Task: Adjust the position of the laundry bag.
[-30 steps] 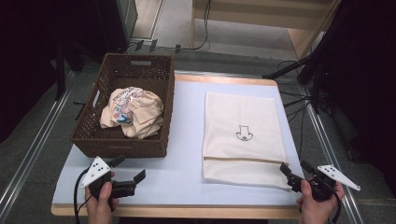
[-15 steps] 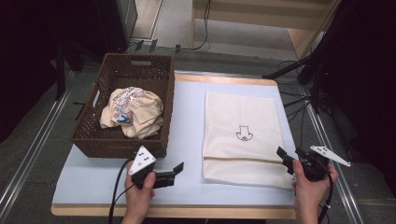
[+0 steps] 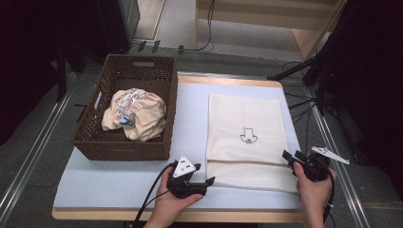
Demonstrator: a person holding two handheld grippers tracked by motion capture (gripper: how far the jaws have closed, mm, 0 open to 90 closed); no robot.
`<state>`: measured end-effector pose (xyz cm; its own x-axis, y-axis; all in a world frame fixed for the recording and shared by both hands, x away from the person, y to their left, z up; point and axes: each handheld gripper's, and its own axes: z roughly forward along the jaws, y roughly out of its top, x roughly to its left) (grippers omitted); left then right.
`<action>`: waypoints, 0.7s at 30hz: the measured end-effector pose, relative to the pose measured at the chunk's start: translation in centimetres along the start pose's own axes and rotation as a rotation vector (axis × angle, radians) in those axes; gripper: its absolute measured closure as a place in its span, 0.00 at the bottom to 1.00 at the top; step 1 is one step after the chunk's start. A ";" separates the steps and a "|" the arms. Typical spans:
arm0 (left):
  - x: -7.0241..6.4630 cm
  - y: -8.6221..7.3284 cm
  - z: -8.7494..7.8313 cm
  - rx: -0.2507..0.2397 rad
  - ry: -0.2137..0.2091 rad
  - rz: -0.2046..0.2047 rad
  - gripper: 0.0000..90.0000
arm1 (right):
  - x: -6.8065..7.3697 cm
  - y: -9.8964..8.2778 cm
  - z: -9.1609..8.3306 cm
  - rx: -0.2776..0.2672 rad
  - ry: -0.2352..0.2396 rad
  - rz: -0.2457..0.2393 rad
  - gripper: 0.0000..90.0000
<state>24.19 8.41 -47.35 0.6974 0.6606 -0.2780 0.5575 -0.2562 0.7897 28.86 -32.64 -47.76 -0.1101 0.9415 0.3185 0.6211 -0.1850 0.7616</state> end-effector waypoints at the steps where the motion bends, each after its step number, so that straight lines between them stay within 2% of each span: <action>1: 0.0 0.0 0.0 0.000 0.000 0.000 0.39 | 0.0 0.0 0.0 0.000 0.000 0.000 0.55; 2: 0.0 -0.1 0.4 0.021 -0.013 0.006 0.41 | -0.3 0.0 0.1 0.005 -0.026 0.013 0.60; 3: 0.0 -0.1 0.4 0.021 -0.013 0.006 0.41 | -0.3 0.0 0.1 0.005 -0.026 0.013 0.60; 4: 0.0 -0.2 0.5 0.026 -0.012 0.010 0.41 | -0.5 -0.1 0.3 0.016 -0.002 0.012 0.61; 6: -0.5 -0.2 0.7 0.038 -0.013 0.040 0.42 | -0.5 -0.2 0.7 0.045 -0.015 0.003 0.58; 7: -0.5 -0.2 0.7 0.038 -0.013 0.040 0.42 | -0.5 -0.2 0.7 0.045 -0.015 0.003 0.58; 8: -0.6 -0.2 0.8 0.045 -0.016 0.050 0.43 | -0.4 -0.4 1.2 0.079 -0.044 -0.007 0.56; 10: -0.7 -0.2 0.9 0.058 -0.011 0.063 0.44 | -0.3 -0.5 1.2 0.076 -0.048 -0.012 0.56; 11: -0.8 -0.2 1.0 0.066 0.000 0.071 0.53 | 0.0 -0.6 1.2 0.082 -0.074 -0.041 0.66; 13: -0.8 -0.2 1.1 0.070 0.011 0.068 0.54 | 0.1 -0.6 1.2 0.085 -0.077 -0.052 0.70; 14: -0.9 -0.3 1.3 0.093 0.029 0.065 0.66 | 0.3 -0.8 1.2 0.090 -0.061 -0.078 0.80; 15: -0.9 -0.3 1.3 0.093 0.029 0.065 0.71 | 0.4 -0.9 1.2 0.093 -0.070 -0.090 0.86; 17: -0.8 -0.3 1.3 0.110 0.030 0.062 0.82 | 0.4 -0.8 1.2 0.100 -0.052 -0.101 0.94; 19: -0.7 -0.3 1.2 0.105 0.031 0.064 0.90 | 0.4 -0.8 1.2 0.104 -0.036 -0.102 0.97; 21: -0.6 -0.3 0.9 0.087 0.030 0.051 0.92 | 0.6 -0.9 1.1 0.103 -0.028 -0.105 0.98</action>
<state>24.06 7.47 -47.94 0.7126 0.6657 -0.2215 0.5597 -0.3490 0.7516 29.09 -31.61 -48.86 -0.1579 0.9619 0.2231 0.6839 -0.0565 0.7274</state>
